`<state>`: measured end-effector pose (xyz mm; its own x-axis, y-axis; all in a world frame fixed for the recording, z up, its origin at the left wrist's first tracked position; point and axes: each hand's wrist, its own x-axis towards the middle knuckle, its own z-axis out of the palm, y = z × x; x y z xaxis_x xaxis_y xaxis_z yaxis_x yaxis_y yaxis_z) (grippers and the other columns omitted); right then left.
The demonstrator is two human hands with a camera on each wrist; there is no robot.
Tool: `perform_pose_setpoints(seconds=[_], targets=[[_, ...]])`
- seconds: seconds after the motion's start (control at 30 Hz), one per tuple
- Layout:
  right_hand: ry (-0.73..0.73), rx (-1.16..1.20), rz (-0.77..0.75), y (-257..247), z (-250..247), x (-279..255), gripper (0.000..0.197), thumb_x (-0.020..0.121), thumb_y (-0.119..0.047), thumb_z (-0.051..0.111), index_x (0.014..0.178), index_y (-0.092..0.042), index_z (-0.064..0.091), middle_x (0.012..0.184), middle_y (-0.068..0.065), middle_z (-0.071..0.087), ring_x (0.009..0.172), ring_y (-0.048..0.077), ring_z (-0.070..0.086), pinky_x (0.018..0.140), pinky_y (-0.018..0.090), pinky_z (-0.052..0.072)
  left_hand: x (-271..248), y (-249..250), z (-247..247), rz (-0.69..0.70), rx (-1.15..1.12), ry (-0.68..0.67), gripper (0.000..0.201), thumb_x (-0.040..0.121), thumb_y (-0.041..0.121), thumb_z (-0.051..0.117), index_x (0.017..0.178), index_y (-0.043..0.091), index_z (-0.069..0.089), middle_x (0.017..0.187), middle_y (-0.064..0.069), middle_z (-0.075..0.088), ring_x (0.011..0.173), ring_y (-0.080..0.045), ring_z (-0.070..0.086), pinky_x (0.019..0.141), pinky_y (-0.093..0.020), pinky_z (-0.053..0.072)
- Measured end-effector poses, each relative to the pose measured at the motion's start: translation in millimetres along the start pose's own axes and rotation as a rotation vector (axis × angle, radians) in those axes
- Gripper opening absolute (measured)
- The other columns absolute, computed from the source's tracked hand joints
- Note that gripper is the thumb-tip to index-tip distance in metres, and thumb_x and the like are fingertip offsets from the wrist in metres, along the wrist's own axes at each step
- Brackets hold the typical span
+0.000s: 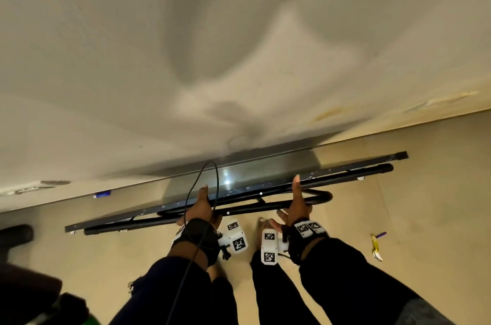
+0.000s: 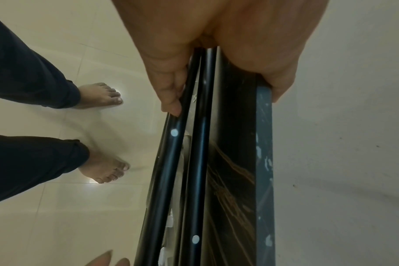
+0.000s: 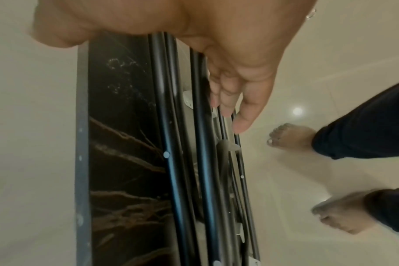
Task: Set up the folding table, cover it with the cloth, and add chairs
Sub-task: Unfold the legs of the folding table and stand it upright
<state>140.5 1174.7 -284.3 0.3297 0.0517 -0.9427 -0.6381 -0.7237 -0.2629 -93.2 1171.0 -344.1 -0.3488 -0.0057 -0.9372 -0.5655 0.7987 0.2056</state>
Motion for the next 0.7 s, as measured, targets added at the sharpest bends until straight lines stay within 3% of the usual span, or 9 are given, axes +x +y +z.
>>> perform_pose_setpoints(seconds=[0.1, 0.2, 0.27, 0.4, 0.53, 0.63, 0.7], targets=[[0.042, 0.014, 0.007, -9.6, 14.8, -3.2, 0.173, 0.008, -0.084, 0.083, 0.157, -0.039, 0.006, 0.146, 0.008, 0.041, 0.129, 0.044, 0.050, 0.099, 0.066, 0.047, 36.7, -4.1, -2.8, 0.013, 0.031, 0.012, 0.144, 0.020, 0.068, 0.094, 0.145, 0.022, 0.039, 0.117, -0.015, 0.068, 0.089, -0.037, 0.074, 0.070, -0.051, 0.060], [0.135, -0.099, 0.027, -13.8, 25.9, 11.4, 0.183, -0.002, -0.086, 0.079, 0.156, -0.041, 0.000, 0.159, 0.010, 0.031, 0.137, 0.047, 0.040, 0.105, 0.067, 0.039, 9.3, 2.0, -0.1, 0.054, 0.058, 0.014, 0.137, 0.032, 0.071, 0.090, 0.147, 0.020, 0.037, 0.112, -0.015, 0.070, 0.081, -0.035, 0.076, 0.068, -0.047, 0.061], [0.166, -0.174, 0.001, -10.6, 30.9, 34.4, 0.174, 0.003, -0.086, 0.080, 0.154, -0.039, 0.007, 0.151, 0.011, 0.041, 0.128, 0.046, 0.048, 0.103, 0.064, 0.043, -7.6, 5.7, -0.8, 0.084, 0.061, 0.005, 0.130, 0.039, 0.072, 0.088, 0.147, 0.018, 0.039, 0.106, -0.016, 0.072, 0.073, -0.034, 0.076, 0.067, -0.046, 0.061], [0.224, -0.266, -0.025, -10.0, 34.0, 57.9, 0.135, 0.014, -0.070, 0.079, 0.133, -0.032, 0.028, 0.114, 0.009, 0.058, 0.092, 0.039, 0.063, 0.085, 0.059, 0.052, 11.1, -0.9, -6.1, 0.056, 0.046, 0.004, 0.143, 0.018, 0.070, 0.092, 0.144, 0.025, 0.041, 0.111, -0.016, 0.071, 0.084, -0.037, 0.075, 0.073, -0.051, 0.060], [0.254, -0.284, -0.035, -12.6, 35.3, 43.8, 0.128, 0.018, -0.065, 0.075, 0.132, -0.027, 0.033, 0.106, 0.009, 0.060, 0.085, 0.037, 0.065, 0.084, 0.055, 0.054, -2.7, 0.0, -7.0, 0.048, 0.062, 0.048, 0.147, 0.009, 0.074, 0.088, 0.141, 0.028, 0.041, 0.115, -0.015, 0.066, 0.094, -0.036, 0.069, 0.071, -0.051, 0.059], [0.270, -0.262, -0.031, -10.4, 35.7, 44.4, 0.131, 0.016, -0.065, 0.076, 0.134, -0.028, 0.031, 0.109, 0.009, 0.058, 0.087, 0.038, 0.063, 0.084, 0.056, 0.053, -9.8, -3.2, -9.5, 0.065, 0.119, 0.082, 0.148, 0.021, 0.084, 0.081, 0.148, 0.024, 0.034, 0.117, -0.016, 0.063, 0.097, -0.036, 0.066, 0.068, -0.044, 0.059], [0.278, -0.236, -0.026, -10.4, 35.5, 46.6, 0.126, 0.015, -0.063, 0.077, 0.128, -0.030, 0.031, 0.107, 0.008, 0.058, 0.085, 0.037, 0.064, 0.081, 0.055, 0.054, -34.5, 1.8, -10.3, 0.050, 0.125, 0.037, 0.142, 0.027, 0.089, 0.075, 0.145, 0.019, 0.039, 0.115, -0.016, 0.065, 0.096, -0.034, 0.066, 0.067, -0.040, 0.058]])
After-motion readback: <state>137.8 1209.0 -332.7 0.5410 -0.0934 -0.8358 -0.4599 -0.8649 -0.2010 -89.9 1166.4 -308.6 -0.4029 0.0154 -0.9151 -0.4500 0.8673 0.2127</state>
